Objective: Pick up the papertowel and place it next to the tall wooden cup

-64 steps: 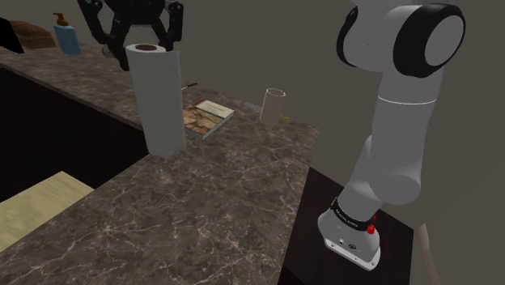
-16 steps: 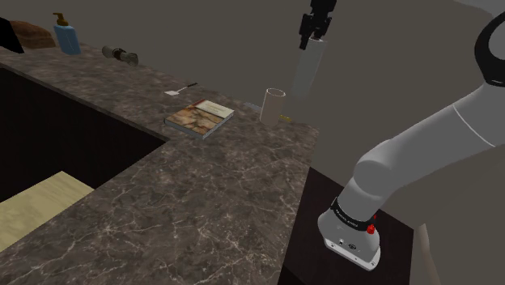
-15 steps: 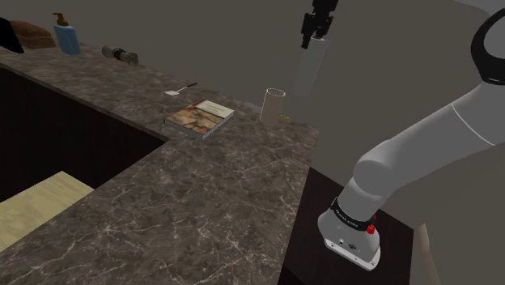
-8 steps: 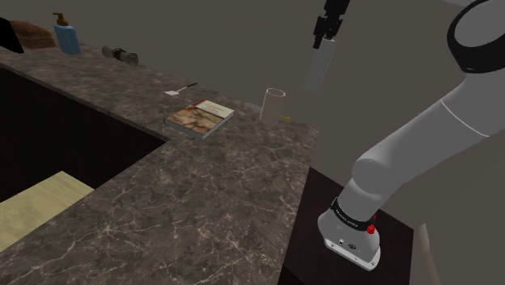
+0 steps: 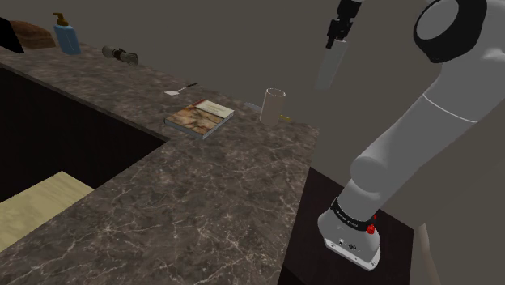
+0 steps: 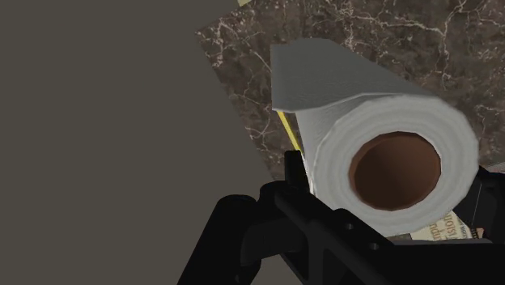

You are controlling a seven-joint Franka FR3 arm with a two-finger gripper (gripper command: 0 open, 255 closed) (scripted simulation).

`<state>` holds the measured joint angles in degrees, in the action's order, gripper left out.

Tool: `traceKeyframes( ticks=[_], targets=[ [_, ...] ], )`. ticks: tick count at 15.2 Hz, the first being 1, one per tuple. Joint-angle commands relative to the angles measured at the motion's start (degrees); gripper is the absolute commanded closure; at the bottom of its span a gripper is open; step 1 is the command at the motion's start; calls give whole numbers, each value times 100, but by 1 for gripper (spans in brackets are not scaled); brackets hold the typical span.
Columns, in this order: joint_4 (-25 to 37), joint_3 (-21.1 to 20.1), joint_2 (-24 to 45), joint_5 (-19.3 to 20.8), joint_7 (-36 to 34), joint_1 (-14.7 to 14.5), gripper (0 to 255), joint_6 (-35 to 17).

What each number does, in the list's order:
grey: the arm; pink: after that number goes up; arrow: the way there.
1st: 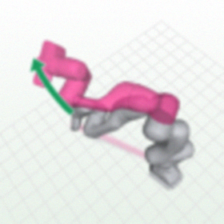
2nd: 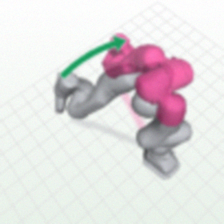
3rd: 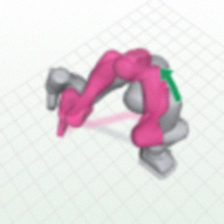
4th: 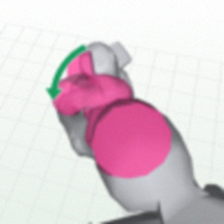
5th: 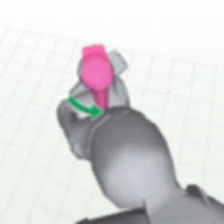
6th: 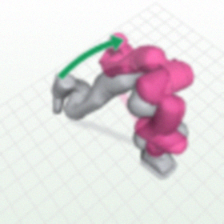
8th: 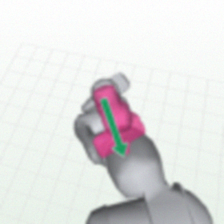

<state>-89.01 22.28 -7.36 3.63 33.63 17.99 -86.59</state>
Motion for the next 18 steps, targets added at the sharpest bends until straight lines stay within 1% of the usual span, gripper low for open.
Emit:
traceKeyframes(
  ticks=[1, 9, 18],
  targets=[
    [105, 115, 172, -63, 186, 66, 255, -67],
    [-787, 80, -72, 33, 103, 62, 255, -730],
    [-1637, 75, -220, 97, 45, 74, 255, -1441]
  ],
)
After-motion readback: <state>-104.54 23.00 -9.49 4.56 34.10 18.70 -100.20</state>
